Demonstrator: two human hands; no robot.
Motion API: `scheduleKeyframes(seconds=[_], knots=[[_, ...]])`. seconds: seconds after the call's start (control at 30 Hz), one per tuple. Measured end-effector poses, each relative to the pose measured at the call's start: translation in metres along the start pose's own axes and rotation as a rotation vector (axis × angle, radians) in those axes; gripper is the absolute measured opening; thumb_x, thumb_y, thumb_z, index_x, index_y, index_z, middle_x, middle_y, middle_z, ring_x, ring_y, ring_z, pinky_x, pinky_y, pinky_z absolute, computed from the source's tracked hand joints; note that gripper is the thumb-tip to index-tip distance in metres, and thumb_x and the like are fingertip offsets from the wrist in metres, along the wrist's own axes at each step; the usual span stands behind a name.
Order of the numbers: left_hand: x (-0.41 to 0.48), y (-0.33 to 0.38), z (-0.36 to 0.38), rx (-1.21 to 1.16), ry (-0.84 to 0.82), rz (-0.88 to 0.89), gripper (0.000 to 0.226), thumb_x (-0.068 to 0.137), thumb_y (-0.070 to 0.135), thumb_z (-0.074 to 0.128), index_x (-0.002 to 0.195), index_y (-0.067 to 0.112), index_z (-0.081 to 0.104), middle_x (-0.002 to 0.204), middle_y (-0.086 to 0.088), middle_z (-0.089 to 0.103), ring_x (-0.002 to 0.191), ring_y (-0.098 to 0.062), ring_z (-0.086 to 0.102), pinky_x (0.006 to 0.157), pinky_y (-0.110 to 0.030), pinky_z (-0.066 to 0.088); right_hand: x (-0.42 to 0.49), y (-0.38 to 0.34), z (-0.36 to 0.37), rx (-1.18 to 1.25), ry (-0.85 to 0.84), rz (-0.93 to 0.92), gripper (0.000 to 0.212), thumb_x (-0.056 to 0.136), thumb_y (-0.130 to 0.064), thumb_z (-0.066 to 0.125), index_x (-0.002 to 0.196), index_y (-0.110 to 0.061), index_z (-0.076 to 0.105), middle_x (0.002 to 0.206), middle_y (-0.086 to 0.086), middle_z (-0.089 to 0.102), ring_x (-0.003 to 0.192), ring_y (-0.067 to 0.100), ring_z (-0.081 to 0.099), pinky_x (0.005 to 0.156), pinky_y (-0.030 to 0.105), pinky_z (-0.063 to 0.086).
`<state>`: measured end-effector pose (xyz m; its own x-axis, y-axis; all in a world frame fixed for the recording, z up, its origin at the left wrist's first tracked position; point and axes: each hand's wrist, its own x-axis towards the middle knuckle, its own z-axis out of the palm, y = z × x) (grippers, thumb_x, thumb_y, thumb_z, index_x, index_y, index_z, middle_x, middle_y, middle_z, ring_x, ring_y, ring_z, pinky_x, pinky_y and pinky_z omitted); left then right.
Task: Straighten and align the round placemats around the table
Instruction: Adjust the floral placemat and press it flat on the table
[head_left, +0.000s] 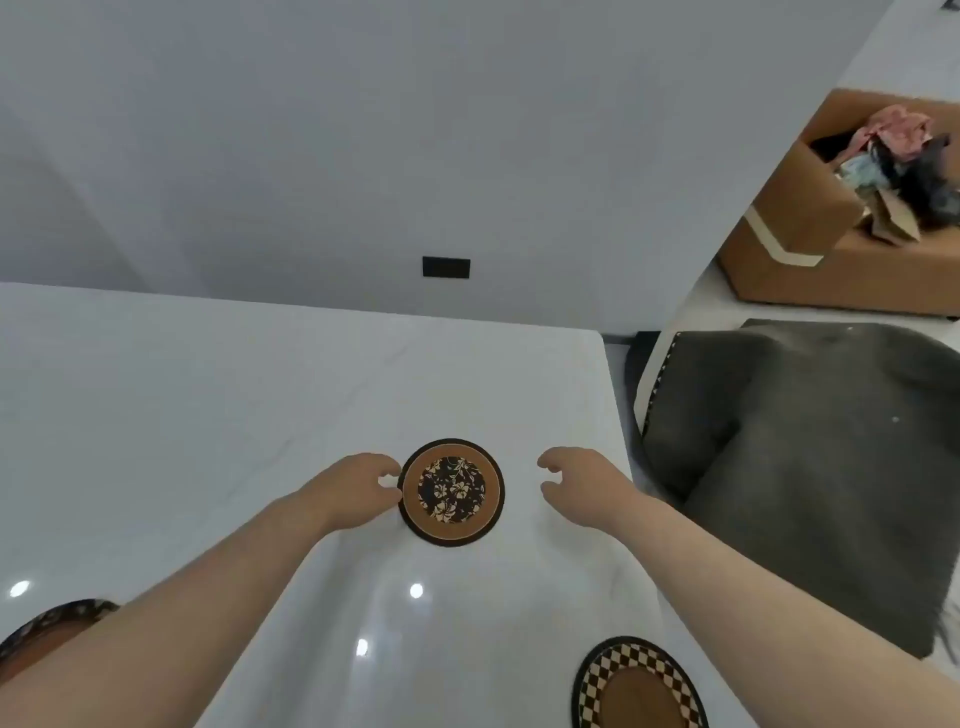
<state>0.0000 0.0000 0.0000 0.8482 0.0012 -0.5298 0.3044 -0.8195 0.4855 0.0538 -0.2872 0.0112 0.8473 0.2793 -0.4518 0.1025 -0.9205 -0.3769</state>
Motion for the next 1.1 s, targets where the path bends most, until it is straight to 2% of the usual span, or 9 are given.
scheduleKeyframes(seconds=[0.17, 0.37, 0.5, 0.57, 0.63, 0.67, 0.73, 0.87, 1.1], knots=[[0.023, -0.008, 0.023, -0.103, -0.043, -0.022, 0.040, 0.091, 0.024, 0.057, 0.130, 0.019, 0.055, 0.132, 0.000, 0.053, 0.121, -0.016, 0.048, 0.095, -0.026, 0.038, 0.024, -0.004, 0.024, 0.008, -0.029, 0.035, 0.043, 0.094, -0.023, 0.050, 0.137, -0.020, 0.048, 0.140, 0.000, 0.052, 0.128, 0.019, 0.047, 0.106, 0.032, 0.039], [0.042, -0.018, 0.047, -0.226, 0.029, -0.062, 0.010, 0.083, 0.011, 0.057, 0.081, 0.009, 0.066, 0.067, 0.002, 0.049, 0.059, -0.012, 0.045, 0.056, -0.025, 0.036, 0.052, -0.013, 0.046, 0.065, -0.064, -0.007, 0.038, 0.094, -0.021, 0.051, 0.130, -0.010, 0.055, 0.130, 0.007, 0.059, 0.120, 0.023, 0.052, 0.098, 0.031, 0.040], [0.058, -0.019, 0.048, -0.457, 0.134, -0.193, 0.001, 0.077, 0.013, 0.057, 0.078, 0.012, 0.057, 0.077, -0.001, 0.053, 0.067, -0.017, 0.047, 0.064, -0.030, 0.039, 0.070, -0.017, 0.058, 0.189, -0.027, 0.084, 0.017, 0.087, -0.017, 0.054, 0.085, -0.005, 0.066, 0.085, 0.007, 0.064, 0.080, 0.023, 0.055, 0.068, 0.032, 0.041], [0.066, -0.019, 0.048, -0.613, 0.155, -0.248, 0.016, 0.071, 0.011, 0.055, 0.083, 0.021, 0.053, 0.084, -0.003, 0.050, 0.072, -0.019, 0.047, 0.069, -0.034, 0.042, 0.079, -0.018, 0.062, 0.282, -0.021, 0.161, 0.024, 0.082, -0.013, 0.054, 0.059, -0.012, 0.046, 0.064, 0.001, 0.045, 0.061, 0.018, 0.042, 0.060, 0.030, 0.034], [0.074, -0.021, 0.051, -0.684, 0.185, -0.320, 0.027, 0.075, 0.005, 0.057, 0.098, 0.020, 0.055, 0.097, -0.002, 0.055, 0.082, -0.025, 0.057, 0.080, -0.038, 0.051, 0.082, -0.020, 0.062, 0.395, -0.044, 0.205, 0.012, 0.081, -0.015, 0.056, 0.071, -0.021, 0.055, 0.074, -0.001, 0.051, 0.069, 0.014, 0.050, 0.072, 0.029, 0.043], [0.074, -0.021, 0.051, -0.708, 0.205, -0.369, 0.029, 0.077, 0.002, 0.058, 0.102, 0.016, 0.056, 0.101, -0.005, 0.057, 0.090, -0.028, 0.060, 0.083, -0.040, 0.053, 0.084, -0.019, 0.063, 0.423, -0.058, 0.216, 0.015, 0.082, -0.017, 0.058, 0.095, -0.017, 0.065, 0.092, 0.002, 0.060, 0.086, 0.017, 0.059, 0.084, 0.033, 0.049], [0.077, -0.020, 0.053, -0.764, 0.236, -0.417, 0.024, 0.076, -0.004, 0.062, 0.096, 0.009, 0.061, 0.101, -0.009, 0.061, 0.091, -0.029, 0.062, 0.079, -0.039, 0.054, 0.088, -0.015, 0.065, 0.465, -0.060, 0.249, 0.042, 0.082, -0.017, 0.062, 0.123, -0.009, 0.061, 0.112, 0.006, 0.063, 0.106, 0.024, 0.061, 0.096, 0.039, 0.050], [0.078, -0.016, 0.054, -0.779, 0.242, -0.377, 0.021, 0.075, -0.013, 0.063, 0.076, 0.008, 0.066, 0.076, -0.008, 0.065, 0.070, -0.022, 0.061, 0.060, -0.028, 0.049, 0.089, -0.014, 0.065, 0.526, -0.042, 0.267, 0.014, 0.075, -0.004, 0.060, 0.064, -0.013, 0.062, 0.065, 0.006, 0.052, 0.062, 0.021, 0.049, 0.060, 0.031, 0.043], [0.097, -0.010, 0.043, -0.781, 0.289, -0.293, 0.010, 0.080, -0.004, 0.071, 0.085, 0.004, 0.068, 0.076, -0.012, 0.068, 0.065, -0.021, 0.065, 0.057, -0.029, 0.052, 0.101, 0.003, 0.062, 0.685, 0.094, 0.301, 0.010, 0.078, -0.013, 0.072, 0.075, -0.020, 0.066, 0.077, 0.002, 0.069, 0.076, 0.024, 0.069, 0.077, 0.046, 0.060]])
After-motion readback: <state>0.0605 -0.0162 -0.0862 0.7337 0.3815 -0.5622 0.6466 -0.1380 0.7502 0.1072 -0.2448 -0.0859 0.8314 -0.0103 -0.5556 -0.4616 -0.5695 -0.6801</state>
